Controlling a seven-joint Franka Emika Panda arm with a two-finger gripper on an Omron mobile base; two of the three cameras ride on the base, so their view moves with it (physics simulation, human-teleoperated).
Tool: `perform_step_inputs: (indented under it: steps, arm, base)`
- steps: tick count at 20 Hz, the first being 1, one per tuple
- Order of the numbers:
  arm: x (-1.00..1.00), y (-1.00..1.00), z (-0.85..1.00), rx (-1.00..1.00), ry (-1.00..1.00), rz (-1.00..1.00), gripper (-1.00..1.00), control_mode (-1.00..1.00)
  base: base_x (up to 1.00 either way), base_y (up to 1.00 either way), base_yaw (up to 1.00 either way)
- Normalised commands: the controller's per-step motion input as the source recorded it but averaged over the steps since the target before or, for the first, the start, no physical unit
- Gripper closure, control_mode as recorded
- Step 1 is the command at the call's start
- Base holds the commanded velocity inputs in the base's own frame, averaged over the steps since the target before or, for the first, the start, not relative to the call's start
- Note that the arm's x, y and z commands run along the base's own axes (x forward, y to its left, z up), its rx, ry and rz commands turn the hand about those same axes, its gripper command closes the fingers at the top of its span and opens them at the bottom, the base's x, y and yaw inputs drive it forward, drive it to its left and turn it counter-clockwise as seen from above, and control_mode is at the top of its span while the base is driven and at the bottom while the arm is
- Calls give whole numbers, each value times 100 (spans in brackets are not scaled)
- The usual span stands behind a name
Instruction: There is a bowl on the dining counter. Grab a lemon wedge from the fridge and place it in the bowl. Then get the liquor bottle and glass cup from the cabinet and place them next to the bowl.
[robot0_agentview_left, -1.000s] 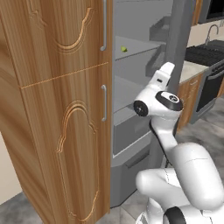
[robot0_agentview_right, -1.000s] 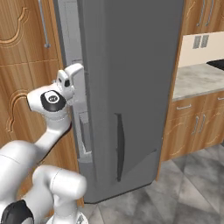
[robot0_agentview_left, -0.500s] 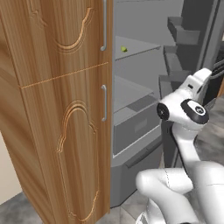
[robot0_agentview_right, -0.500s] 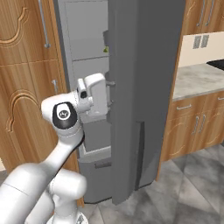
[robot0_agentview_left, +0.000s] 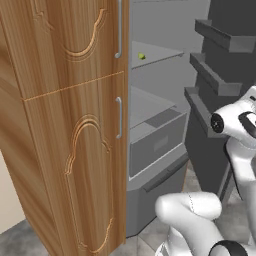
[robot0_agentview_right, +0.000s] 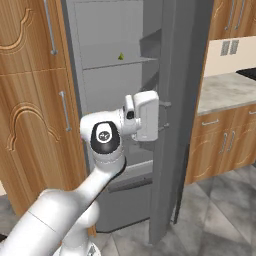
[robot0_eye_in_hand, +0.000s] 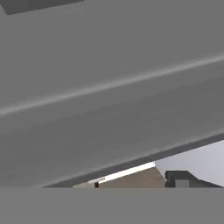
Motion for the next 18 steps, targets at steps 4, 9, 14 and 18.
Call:
perform_step_inputs:
  steps: [4,9,14,18]
  arm:
    - [36,-100,0,10,0,0,-100,-100]
    - [74,-100,0,13,0,0,-100,-100]
    - [53,-100,1,16,-4,0,-100,-100]
    - [-86,-28,39,12,-25,0,-100,-100]
  base:
    - [0,0,0]
    - [0,0,0]
    - [0,0,0]
    - [0,0,0]
